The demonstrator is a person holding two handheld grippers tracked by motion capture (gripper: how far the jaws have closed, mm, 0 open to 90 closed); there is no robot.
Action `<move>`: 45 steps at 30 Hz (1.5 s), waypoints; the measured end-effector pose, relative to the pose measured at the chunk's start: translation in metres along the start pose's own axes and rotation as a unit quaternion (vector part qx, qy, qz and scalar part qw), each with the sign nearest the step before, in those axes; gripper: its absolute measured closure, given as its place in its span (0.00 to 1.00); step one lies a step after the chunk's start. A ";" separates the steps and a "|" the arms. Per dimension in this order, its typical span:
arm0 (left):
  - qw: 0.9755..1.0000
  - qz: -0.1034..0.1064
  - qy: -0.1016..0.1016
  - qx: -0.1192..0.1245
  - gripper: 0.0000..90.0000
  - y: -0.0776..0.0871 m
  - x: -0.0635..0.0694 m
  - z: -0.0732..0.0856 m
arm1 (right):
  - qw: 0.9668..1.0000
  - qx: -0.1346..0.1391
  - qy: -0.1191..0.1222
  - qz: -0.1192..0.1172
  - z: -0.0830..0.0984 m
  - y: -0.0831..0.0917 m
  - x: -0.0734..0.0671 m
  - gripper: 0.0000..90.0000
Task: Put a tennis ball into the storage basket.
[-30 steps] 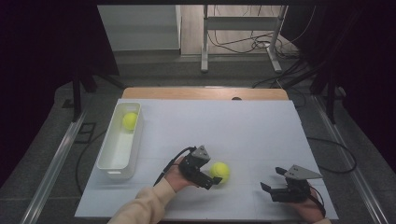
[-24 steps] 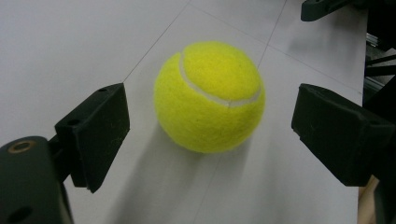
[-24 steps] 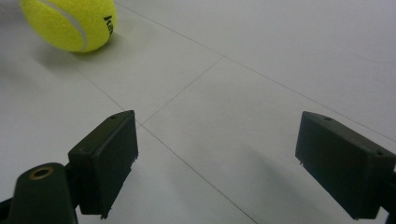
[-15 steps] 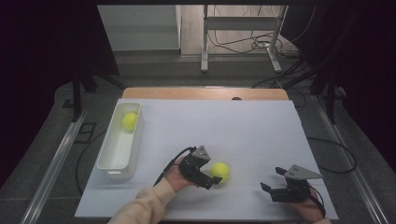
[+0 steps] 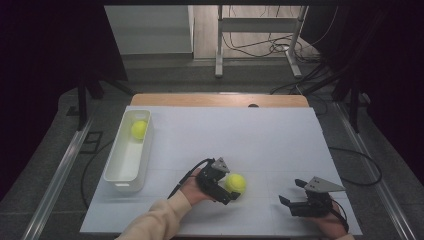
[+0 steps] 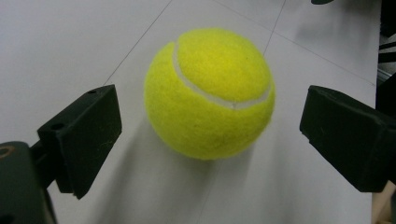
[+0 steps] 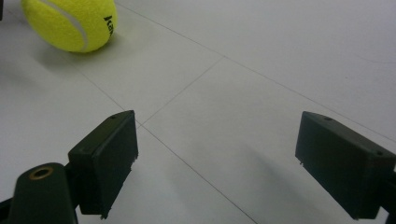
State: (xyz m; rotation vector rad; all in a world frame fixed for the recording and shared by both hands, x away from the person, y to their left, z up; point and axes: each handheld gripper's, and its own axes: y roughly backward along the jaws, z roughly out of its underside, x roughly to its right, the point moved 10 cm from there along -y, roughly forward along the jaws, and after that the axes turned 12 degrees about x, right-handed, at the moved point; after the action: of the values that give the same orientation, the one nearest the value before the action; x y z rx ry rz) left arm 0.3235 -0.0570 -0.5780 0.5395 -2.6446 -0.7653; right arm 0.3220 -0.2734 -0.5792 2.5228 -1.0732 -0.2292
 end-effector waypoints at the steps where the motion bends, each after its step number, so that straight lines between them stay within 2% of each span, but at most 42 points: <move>1: 1.000 0.000 0.000 0.000 0.07 0.000 0.000 0.000 | 1.000 0.000 0.000 0.000 0.000 0.000 0.000 0.15; 15: 1.000 -0.004 -0.002 -0.015 0.07 -0.017 -0.002 -0.001 | 1.000 0.000 0.000 -0.001 0.000 0.000 0.000 0.15; 17: 1.000 -0.005 -0.003 -0.018 0.10 -0.020 -0.003 -0.001 | 1.000 0.000 0.000 -0.001 0.000 0.000 0.000 0.15; 18: 1.000 -0.003 0.000 -0.013 0.20 -0.022 -0.002 -0.002 | 1.000 0.000 0.000 -0.001 0.000 0.000 0.000 0.15; 19: 1.000 0.003 -0.002 -0.011 0.20 -0.023 -0.002 -0.003 | 1.000 0.000 0.000 -0.001 0.000 0.000 0.000 0.15; 20: 1.000 0.002 -0.005 -0.012 0.27 -0.023 -0.002 -0.003 | 1.000 0.000 0.000 -0.001 0.000 0.000 0.000 0.15; 23: 1.000 0.001 -0.008 -0.014 0.28 -0.022 -0.002 -0.003 | 1.000 -0.001 0.001 0.001 0.000 0.001 0.000 0.15; 26: 1.000 -0.012 -0.017 -0.009 0.29 -0.019 -0.004 -0.005 | 1.000 0.000 0.001 0.001 0.000 0.001 0.001 0.15; 28: 1.000 -0.011 -0.008 0.001 0.29 -0.015 -0.005 -0.008 | 1.000 0.001 -0.001 0.000 0.000 0.001 0.000 0.15; 45: 0.998 -0.022 -0.005 0.055 0.29 0.018 -0.007 -0.023 | 1.000 0.003 0.000 0.001 -0.001 0.001 0.001 0.15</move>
State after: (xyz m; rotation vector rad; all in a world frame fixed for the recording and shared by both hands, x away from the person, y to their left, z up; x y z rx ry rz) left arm 0.3346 -0.0498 -0.5512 0.6272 -2.7040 -0.6407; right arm 0.3220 -0.2741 -0.5780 2.5257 -1.0792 -0.2269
